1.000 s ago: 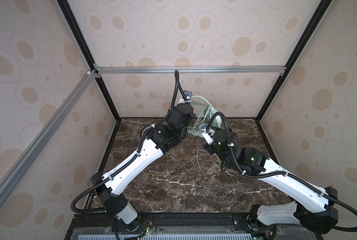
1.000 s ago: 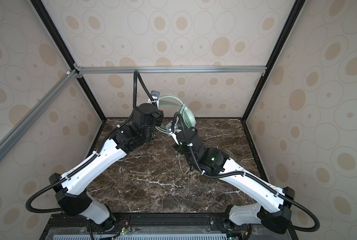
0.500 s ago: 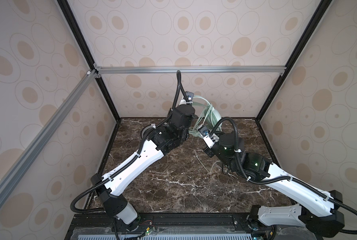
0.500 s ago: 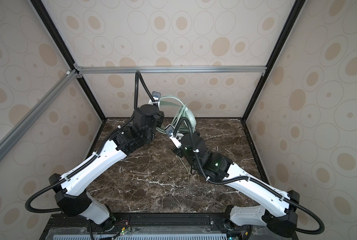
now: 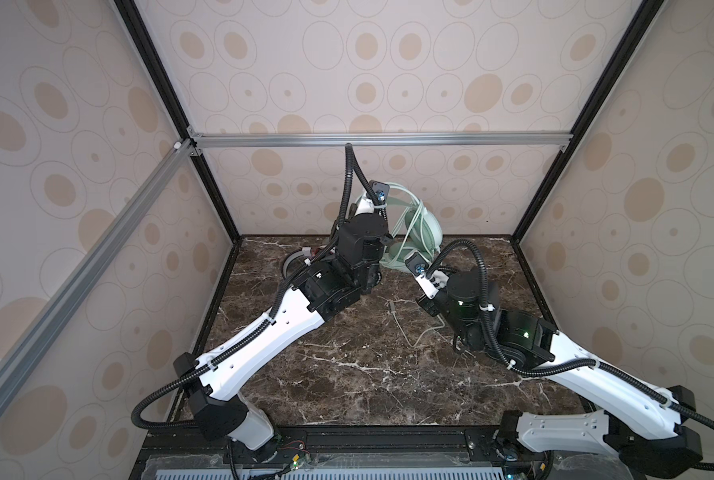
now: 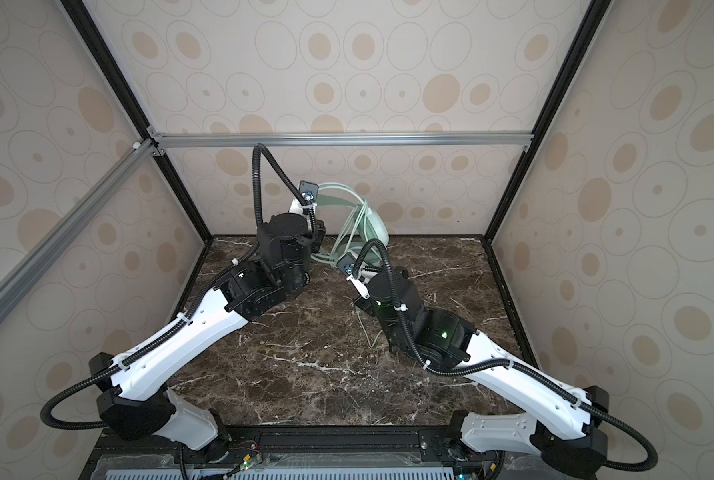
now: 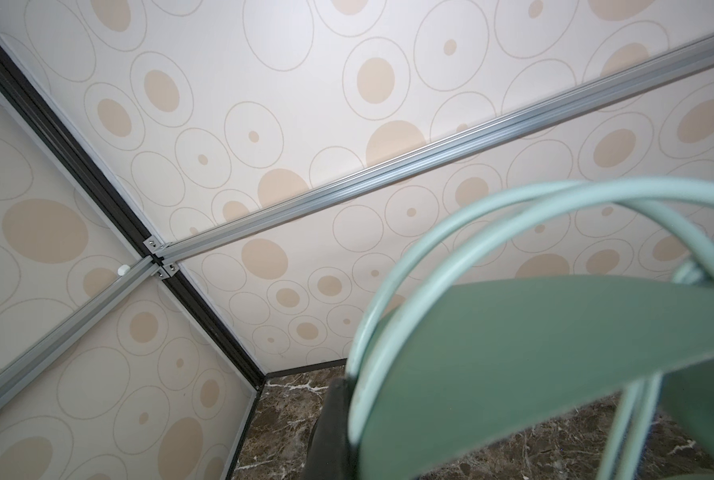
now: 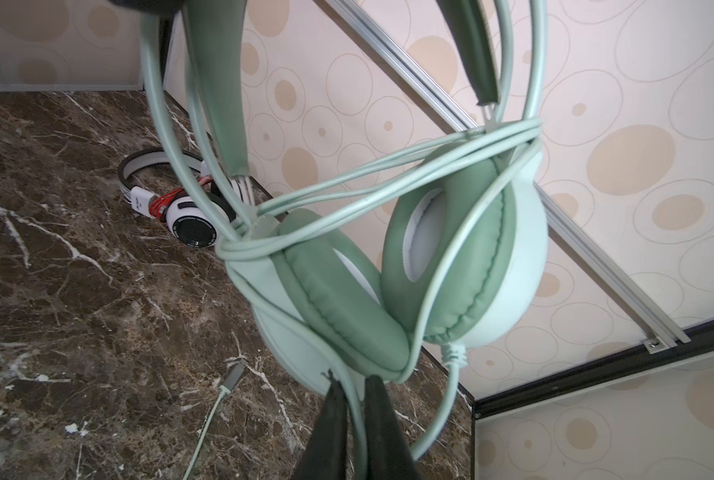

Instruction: Wrap the headphones

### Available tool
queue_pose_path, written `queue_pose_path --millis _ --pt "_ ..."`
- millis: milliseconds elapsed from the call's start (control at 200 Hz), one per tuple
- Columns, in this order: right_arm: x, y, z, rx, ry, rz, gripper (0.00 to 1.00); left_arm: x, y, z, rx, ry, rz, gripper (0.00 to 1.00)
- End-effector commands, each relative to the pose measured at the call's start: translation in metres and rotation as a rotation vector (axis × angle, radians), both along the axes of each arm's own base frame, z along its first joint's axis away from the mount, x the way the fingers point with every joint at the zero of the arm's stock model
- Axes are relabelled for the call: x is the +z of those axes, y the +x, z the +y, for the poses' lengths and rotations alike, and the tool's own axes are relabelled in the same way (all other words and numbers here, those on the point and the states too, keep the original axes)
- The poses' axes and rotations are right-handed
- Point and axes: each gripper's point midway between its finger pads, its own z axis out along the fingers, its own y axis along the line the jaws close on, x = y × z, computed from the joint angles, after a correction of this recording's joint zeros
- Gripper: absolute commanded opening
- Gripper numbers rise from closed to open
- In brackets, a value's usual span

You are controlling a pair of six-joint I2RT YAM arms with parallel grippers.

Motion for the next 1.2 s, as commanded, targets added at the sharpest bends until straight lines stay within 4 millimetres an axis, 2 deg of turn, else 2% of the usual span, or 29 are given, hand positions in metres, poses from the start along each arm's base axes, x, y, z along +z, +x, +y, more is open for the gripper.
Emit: queue_pose_path --millis 0,155,245,400,535,665,835,935,1045,1190 --pt "0.026 0.006 -0.002 -0.034 -0.066 -0.095 0.14 0.033 -0.006 -0.003 -0.036 -0.089 -0.068 0.00" --pt "0.038 0.016 0.004 -0.034 -0.177 -0.168 0.16 0.019 -0.003 -0.016 -0.096 -0.082 -0.018 0.00" --pt "0.044 0.022 -0.004 -0.049 -0.151 -0.160 0.17 0.009 -0.004 -0.021 -0.124 -0.089 0.014 0.00" --pt "0.043 0.033 -0.021 -0.085 -0.097 -0.120 0.17 -0.004 -0.007 -0.024 -0.168 -0.114 0.052 0.00" --pt "0.043 0.033 -0.022 -0.082 -0.116 -0.125 0.17 -0.014 -0.009 -0.034 -0.227 -0.123 0.097 0.00" --pt "0.048 0.031 -0.029 -0.092 -0.126 -0.143 0.17 -0.023 -0.007 -0.033 -0.253 -0.164 0.134 0.00" --pt "0.052 0.020 -0.033 -0.049 -0.094 -0.141 0.13 -0.032 -0.002 -0.019 -0.245 -0.252 0.161 0.00" --pt "0.051 0.009 -0.024 0.041 -0.062 -0.115 0.08 -0.040 0.003 -0.017 -0.245 -0.271 0.195 0.00" --pt "0.051 -0.006 -0.005 0.142 -0.032 -0.110 0.05 -0.048 0.006 -0.018 -0.242 -0.273 0.219 0.00" --pt "0.046 -0.016 0.017 0.225 0.008 -0.074 0.01 -0.054 0.008 -0.021 -0.249 -0.281 0.232 0.00"
